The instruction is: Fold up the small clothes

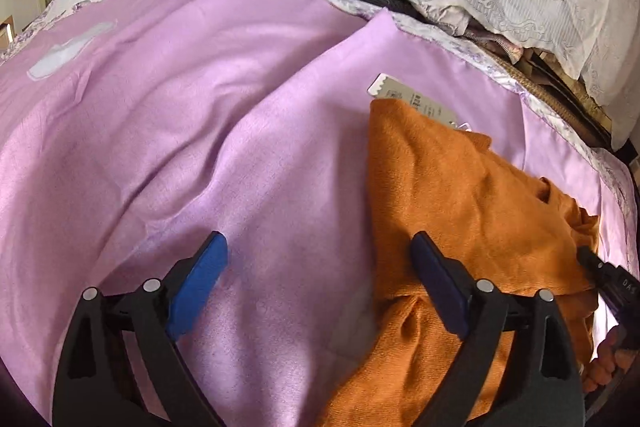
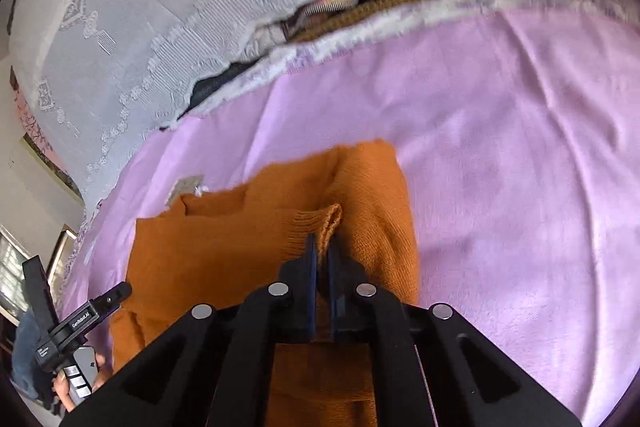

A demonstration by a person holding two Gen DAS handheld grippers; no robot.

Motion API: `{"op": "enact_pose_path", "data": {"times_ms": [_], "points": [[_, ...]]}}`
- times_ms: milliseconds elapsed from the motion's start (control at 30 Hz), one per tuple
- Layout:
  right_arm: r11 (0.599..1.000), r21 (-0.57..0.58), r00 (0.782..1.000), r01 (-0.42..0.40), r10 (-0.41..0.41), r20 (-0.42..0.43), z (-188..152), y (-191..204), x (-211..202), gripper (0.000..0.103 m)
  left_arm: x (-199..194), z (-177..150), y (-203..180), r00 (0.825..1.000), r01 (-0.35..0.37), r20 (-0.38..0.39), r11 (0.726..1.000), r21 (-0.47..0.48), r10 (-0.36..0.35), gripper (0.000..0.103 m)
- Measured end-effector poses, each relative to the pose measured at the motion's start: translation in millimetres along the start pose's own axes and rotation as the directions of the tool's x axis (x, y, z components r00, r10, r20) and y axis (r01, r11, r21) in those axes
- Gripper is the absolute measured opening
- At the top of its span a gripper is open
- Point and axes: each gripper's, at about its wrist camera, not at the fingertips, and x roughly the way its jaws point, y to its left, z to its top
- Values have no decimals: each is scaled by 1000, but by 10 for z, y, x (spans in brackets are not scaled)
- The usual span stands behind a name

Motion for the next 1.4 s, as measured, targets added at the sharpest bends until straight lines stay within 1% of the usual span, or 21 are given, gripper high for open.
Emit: {"op": "enact_pose_path", "data": {"times_ms": [100, 167, 233, 300, 400, 467, 500, 533, 567, 633, 667, 700, 767, 833, 900, 1033, 1133, 1167, 1233, 1333, 1400], "points": [[994, 81, 997, -75, 74, 23, 13, -146, -104, 8, -20, -20, -46, 999, -36, 15, 999, 29, 36, 93], [998, 60, 995, -18, 12, 103, -33, -92, -287, 11, -113, -37, -56, 998, -55, 45, 998, 38, 54, 92], [1000, -15, 987, 15, -13, 158, -79, 69, -428, 11, -275, -28, -54, 995, -36, 99, 999, 37, 32, 91], [996, -82, 984, -19, 33, 173, -128, 271, -491, 11, -446, -5, -80, 988, 32, 151, 999, 36, -37, 92], [984, -168, 988, -67, 88, 123, -226, 580, -393, 13, -486, 35, -246, 980, 126, 145, 988, 84, -137, 94], [976, -210, 995, -62, 78, 69, -306, 706, -249, 31, -326, 6, -403, 988, 98, 100, 984, 146, -113, 96], [974, -222, 998, -40, 51, 45, -337, 706, -161, 37, -181, -20, -467, 996, 44, 69, 983, 177, -57, 96], [976, -216, 999, -15, 21, 25, -356, 679, -76, 37, -1, -47, -499, 1000, -14, 19, 980, 200, 11, 96], [983, -182, 1000, -26, 26, -1, -356, 610, -9, 33, 150, -42, -473, 999, -5, -45, 982, 190, 14, 99], [995, -75, 997, -71, 71, -8, -290, 419, -5, 15, 127, 46, -304, 997, 58, -53, 994, 97, -53, 99], [997, -34, 998, -65, 65, -4, -276, 333, -26, 4, 107, 68, -223, 998, 48, -48, 997, 63, -45, 99], [998, -1, 998, -60, 60, 7, -272, 259, -64, 2, 81, 85, -162, 998, 46, -45, 998, 39, -44, 98], [996, 37, 997, -77, 76, 34, -261, 236, -149, 8, -24, 150, -87, 993, 111, -24, 994, -12, -112, 98], [994, 17, 992, -104, 103, 78, -181, 346, -238, 8, -170, 234, -77, 975, 223, 23, 974, -46, -223, 98], [993, -16, 987, -120, 121, 103, -98, 478, -271, 10, -248, 332, -182, 961, 272, 49, 962, -19, -271, 98], [993, 26, 990, -116, 113, 86, 43, 437, -27, 27, 23, 445, -527, 977, 209, 18, 975, 80, -211, 98], [991, 84, 994, -108, 107, 22, 33, 163, 235, 13, 528, 365, -616, 984, 146, -119, 981, 129, -131, 98], [985, 112, 992, -129, 126, 30, 44, 85, 235, 7, 471, 356, -682, 992, 109, -80, 978, 177, -96, 98], [971, 167, 985, -172, 168, 40, 73, -20, 221, 7, 395, 318, -733, 998, 64, -43, 975, 212, -56, 98], [976, 143, 985, -163, 152, 85, 13, 33, 124, 11, 327, 308, -637, 996, 83, -24, 980, 181, -80, 98], [986, 76, 980, -149, 137, 141, -37, 159, -41, 32, 136, 290, -531, 989, 134, 41, 980, 145, -142, 98]]}}
